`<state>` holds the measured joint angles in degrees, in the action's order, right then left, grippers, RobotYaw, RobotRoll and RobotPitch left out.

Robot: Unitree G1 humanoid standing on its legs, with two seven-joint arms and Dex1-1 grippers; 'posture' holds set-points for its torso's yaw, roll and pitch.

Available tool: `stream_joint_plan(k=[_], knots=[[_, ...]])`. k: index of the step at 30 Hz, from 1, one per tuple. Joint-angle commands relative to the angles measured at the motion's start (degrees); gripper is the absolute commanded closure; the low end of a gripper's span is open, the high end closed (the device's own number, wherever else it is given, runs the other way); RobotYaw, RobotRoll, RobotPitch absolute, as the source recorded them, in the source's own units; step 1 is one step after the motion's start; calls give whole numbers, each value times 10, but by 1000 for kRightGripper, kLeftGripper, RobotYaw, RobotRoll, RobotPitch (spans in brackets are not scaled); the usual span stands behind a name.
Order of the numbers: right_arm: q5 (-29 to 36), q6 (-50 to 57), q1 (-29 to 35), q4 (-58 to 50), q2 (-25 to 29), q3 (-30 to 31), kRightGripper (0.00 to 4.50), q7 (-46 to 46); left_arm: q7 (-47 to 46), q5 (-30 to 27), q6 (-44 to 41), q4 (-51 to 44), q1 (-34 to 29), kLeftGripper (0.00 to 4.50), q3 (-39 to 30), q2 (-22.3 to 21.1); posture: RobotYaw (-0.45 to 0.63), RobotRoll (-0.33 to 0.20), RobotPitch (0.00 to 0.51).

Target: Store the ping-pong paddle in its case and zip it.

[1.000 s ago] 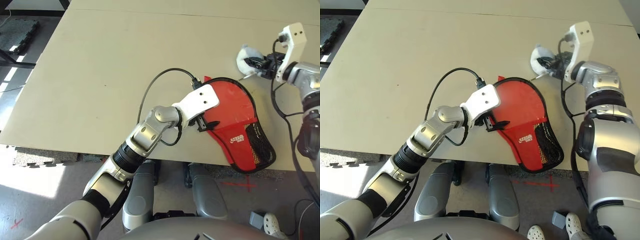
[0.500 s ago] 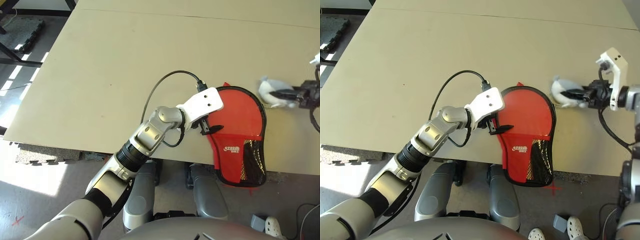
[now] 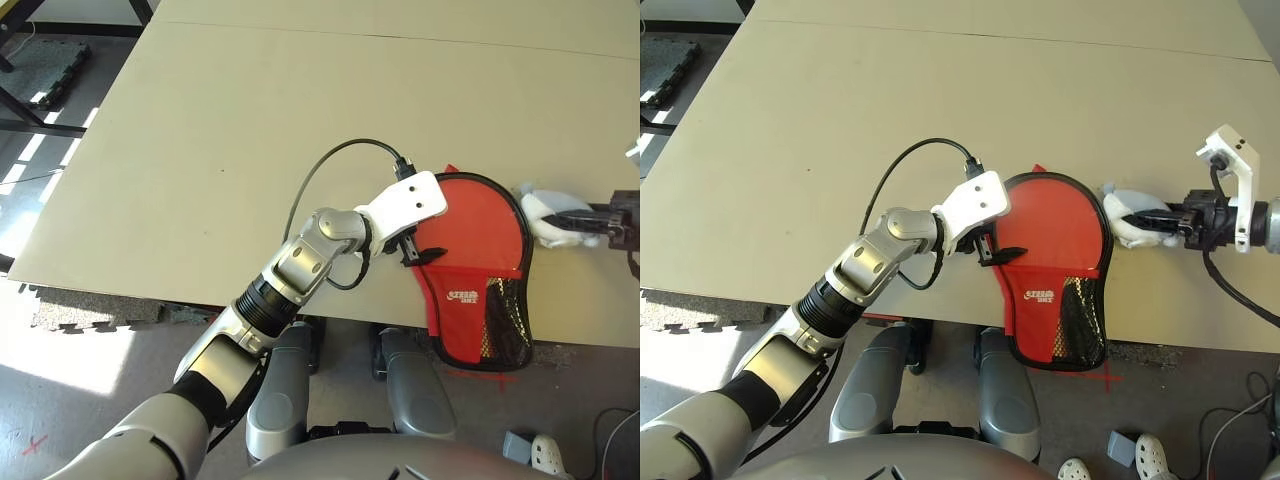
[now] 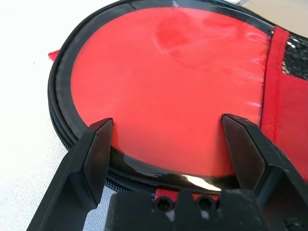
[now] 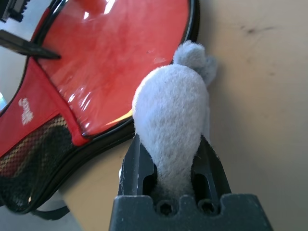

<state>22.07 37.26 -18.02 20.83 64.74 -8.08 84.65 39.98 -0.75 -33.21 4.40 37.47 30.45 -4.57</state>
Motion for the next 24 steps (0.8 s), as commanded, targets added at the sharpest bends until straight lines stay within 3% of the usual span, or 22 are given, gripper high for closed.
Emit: stream_joint_plan(k=[1,9,24], knots=[[31,23,54,-45,27,-4,4071,55,-3,20,-29,60,-24,0,28,-3,-104,0,286],[95,43,146,-139,48,-11,4071,78,-6,24,-24,77,-17,0,22,3,-104,0,285],[100,2,224,-171,66,-12,4089,57,-15,26,-24,85,-17,0,16,9,-119,0,289]])
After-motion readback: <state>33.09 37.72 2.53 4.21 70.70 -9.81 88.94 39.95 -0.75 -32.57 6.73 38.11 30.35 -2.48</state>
